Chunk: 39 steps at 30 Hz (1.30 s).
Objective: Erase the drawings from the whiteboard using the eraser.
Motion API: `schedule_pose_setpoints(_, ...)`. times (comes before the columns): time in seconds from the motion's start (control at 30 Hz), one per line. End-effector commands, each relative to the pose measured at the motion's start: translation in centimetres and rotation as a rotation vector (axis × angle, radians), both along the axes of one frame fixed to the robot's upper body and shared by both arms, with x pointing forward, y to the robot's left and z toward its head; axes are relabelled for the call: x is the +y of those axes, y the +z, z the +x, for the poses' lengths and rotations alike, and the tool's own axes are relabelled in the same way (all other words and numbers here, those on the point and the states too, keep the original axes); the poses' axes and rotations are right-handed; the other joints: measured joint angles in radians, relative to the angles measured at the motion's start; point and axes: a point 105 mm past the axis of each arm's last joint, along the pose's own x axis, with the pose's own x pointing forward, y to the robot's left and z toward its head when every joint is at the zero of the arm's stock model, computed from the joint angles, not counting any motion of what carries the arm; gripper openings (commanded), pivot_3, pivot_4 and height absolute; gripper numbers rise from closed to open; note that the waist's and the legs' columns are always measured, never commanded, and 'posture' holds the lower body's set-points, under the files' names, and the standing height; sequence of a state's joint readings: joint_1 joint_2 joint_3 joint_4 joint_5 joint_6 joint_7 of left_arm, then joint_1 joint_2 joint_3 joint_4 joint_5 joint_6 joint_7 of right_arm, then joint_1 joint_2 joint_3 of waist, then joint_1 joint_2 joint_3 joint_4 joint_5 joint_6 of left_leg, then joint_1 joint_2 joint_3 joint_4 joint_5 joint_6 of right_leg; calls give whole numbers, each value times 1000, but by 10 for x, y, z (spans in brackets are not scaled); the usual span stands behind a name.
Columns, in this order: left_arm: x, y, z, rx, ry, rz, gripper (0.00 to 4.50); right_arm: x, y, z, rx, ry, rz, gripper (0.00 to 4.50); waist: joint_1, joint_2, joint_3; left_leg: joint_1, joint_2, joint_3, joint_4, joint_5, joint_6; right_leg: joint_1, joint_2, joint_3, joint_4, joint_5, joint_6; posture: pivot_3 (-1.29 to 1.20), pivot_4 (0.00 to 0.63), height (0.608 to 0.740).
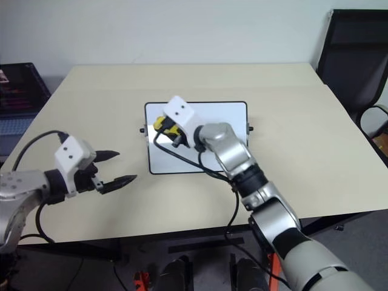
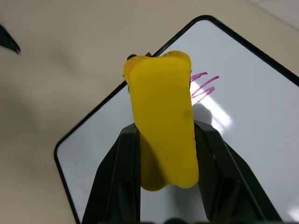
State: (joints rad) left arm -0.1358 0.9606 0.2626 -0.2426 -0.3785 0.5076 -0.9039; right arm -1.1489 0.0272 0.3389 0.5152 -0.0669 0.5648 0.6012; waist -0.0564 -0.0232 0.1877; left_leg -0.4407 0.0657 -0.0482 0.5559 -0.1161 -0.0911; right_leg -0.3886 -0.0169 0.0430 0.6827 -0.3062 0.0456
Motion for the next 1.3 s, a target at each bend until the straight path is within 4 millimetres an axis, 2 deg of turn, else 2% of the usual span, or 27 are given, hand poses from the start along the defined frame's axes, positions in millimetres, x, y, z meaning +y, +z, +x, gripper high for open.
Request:
schedule_pose_setpoints(0.03,3,15,2,-57,-4,38,4500,15,17,1,-72,53,-9,1194,0,0,0,0,0,0,0,0,0,0,0,0,0,1,-1,0,150,740)
schedule_pose_setpoints(0.23,1,13,4,-60,-13,39,4500,24,32,11,-167,57,-28,1194,0,0,0,-3,0,0,0,-1,-1,-1,0,-1,-1,2,-4,0,150,740)
schedule_pose_setpoints(0.43,1,13,5,-65,-17,41,4500,24,47,23,-338,17,-74,1194,0,-1,0,-3,0,0,0,-1,-1,-2,0,-1,0,2,-4,0,150,740)
schedule_pose_setpoints(0.6,0,13,4,-64,-22,41,4500,21,47,29,-502,1,-189,1193,0,-1,0,-3,0,0,0,-1,-1,-2,0,-1,0,2,-4,0,150,740)
schedule_pose_setpoints(0.8,-3,10,3,-59,-30,36,4500,29,47,27,-610,5,-214,1192,0,-1,0,-3,0,0,0,-1,-1,-2,0,-1,0,2,-4,0,150,740)
schedule_pose_setpoints(0.97,-4,10,3,-56,-34,33,4500,32,53,27,-798,-16,-297,1192,0,-1,0,-3,0,0,0,-1,-1,-2,0,0,0,2,-4,0,150,740)
schedule_pose_setpoints(1.13,-6,9,4,-55,-41,31,4500,31,44,30,-908,6,-468,1192,0,-1,0,-3,0,0,0,-1,-1,-2,0,0,0,2,-4,0,150,740)
schedule_pose_setpoints(1.3,-8,9,5,-56,-47,29,4500,28,24,32,-874,64,-597,1192,0,-1,0,-3,0,-1,0,-1,-1,-2,0,-1,1,2,-4,0,150,740)
